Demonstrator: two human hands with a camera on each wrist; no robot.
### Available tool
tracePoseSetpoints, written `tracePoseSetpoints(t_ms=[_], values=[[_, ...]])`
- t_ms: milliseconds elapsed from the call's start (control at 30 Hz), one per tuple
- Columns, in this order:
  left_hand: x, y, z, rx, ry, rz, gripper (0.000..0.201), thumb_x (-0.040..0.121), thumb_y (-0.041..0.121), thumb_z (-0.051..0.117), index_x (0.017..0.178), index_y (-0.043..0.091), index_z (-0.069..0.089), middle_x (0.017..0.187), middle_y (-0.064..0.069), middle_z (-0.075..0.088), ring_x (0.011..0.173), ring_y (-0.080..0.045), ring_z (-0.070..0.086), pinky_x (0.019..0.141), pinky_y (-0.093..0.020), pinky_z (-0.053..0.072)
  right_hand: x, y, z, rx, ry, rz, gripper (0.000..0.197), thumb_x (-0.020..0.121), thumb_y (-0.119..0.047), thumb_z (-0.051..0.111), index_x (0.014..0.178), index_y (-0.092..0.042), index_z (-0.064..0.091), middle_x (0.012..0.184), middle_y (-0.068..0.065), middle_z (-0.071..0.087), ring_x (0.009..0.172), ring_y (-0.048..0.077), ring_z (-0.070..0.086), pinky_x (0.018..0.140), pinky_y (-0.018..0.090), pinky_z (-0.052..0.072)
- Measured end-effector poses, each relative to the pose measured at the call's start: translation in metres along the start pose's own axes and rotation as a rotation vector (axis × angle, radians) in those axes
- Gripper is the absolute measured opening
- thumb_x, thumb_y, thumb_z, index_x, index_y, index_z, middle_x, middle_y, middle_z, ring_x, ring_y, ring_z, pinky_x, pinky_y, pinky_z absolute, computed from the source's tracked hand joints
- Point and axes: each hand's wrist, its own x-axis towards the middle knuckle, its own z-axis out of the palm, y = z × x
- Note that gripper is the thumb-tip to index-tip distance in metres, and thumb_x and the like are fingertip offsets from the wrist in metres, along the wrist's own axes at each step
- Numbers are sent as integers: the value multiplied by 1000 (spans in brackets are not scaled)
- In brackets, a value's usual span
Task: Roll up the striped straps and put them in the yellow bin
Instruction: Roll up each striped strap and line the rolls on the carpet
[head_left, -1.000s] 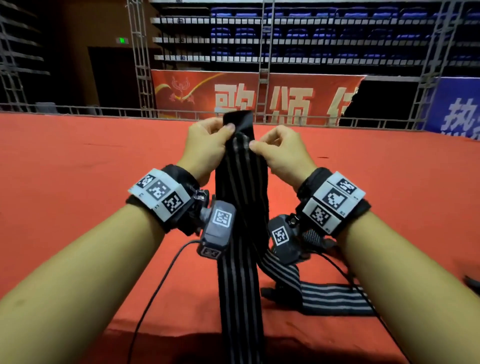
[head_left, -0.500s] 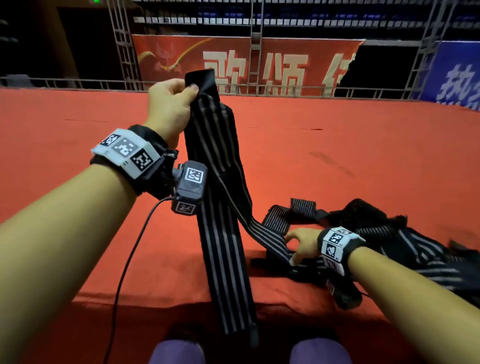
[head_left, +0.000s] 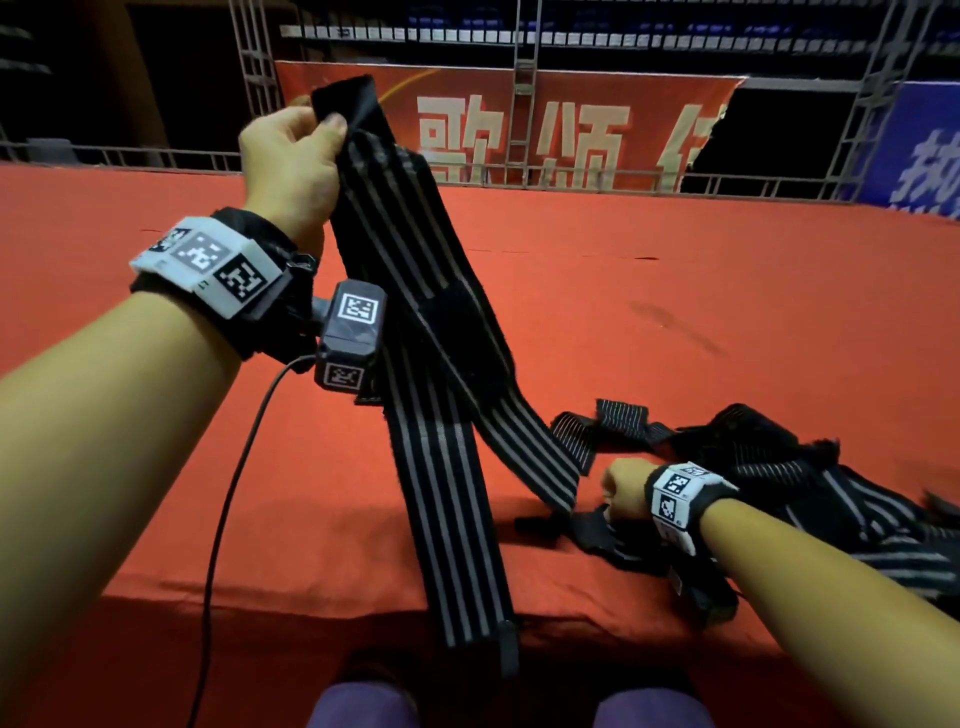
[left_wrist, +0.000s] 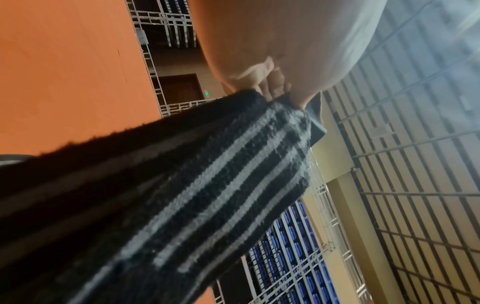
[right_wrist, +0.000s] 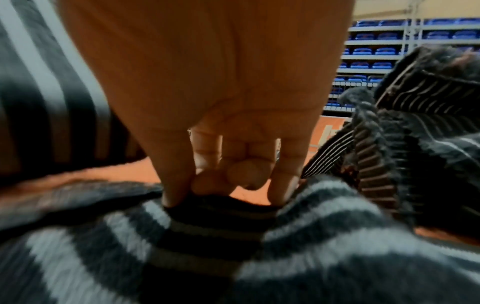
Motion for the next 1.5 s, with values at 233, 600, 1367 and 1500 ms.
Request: tracePoseSetpoints(t_ms=[233, 600, 1367, 1500], values=[[3, 19, -3, 10, -43, 53, 22, 97, 6, 56, 78, 18, 60, 57, 16, 66, 61, 4, 62, 68, -21, 52, 5, -33, -30, 299, 158, -152, 16, 80, -14, 62, 94, -20, 57, 91, 1, 64, 92, 24, 63, 74, 26, 47], [-13, 8, 25, -74, -154, 12, 18, 96, 6, 56, 82, 12, 66, 78, -2, 68, 75, -15, 65, 76, -32, 55, -53, -157, -180, 1270, 643, -674, 50, 78, -57, 56, 115, -23, 54, 108, 0, 65, 100, 20, 63, 93, 47, 50], [-6, 54, 25, -149, -77, 53, 19, 98, 8, 54, 84, 14, 65, 84, -4, 68, 79, -16, 65, 78, -35, 55, -135, -129, -192, 995, 210, -844, 14, 102, -16, 45, 107, -4, 52, 54, 13, 60, 35, 19, 55, 32, 24, 43], [-17, 70, 27, -171, -169, 65, 19, 98, 5, 54, 85, 13, 66, 80, -1, 69, 72, -11, 66, 69, -27, 53, -132, -128, -200, 966, 598, -802, 11, 98, -21, 55, 93, -11, 58, 64, 1, 59, 43, 8, 52, 39, 23, 40]])
